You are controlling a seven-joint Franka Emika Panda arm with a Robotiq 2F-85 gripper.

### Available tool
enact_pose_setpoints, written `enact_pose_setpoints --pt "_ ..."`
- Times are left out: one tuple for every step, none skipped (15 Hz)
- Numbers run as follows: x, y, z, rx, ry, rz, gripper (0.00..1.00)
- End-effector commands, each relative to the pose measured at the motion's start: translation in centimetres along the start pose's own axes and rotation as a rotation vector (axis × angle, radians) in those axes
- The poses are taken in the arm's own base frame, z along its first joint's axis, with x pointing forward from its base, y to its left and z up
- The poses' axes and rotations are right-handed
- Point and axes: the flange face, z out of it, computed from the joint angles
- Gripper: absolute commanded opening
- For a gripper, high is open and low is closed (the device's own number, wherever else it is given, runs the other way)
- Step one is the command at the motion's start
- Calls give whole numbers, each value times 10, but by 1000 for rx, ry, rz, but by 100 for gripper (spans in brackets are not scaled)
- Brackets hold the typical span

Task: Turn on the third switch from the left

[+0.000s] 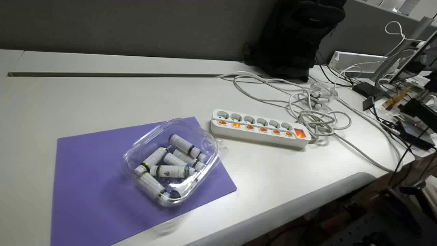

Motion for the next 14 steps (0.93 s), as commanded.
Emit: enact_pose_setpoints --pt "0 0 -1 0 1 0 100" --pt "0 0 -1 0 3 0 100" --pt "0 0 -1 0 4 0 100" --pt "0 0 -1 0 4 -1 100" --pt "0 0 -1 0 5 -1 100" --pt "0 0 -1 0 5 -1 100" --pt "0 0 -1 0 5 -1 100" --pt "0 0 -1 0 5 -1 100" --pt "0 0 -1 0 5 -1 100" --pt "0 0 -1 0 5 -1 100" --pt "0 0 -1 0 5 -1 100" --pt "1 -5 -2 3 68 2 100" --pt "6 -6 -1 -2 115 4 100" --pt "15 -7 0 -14 167 2 100"
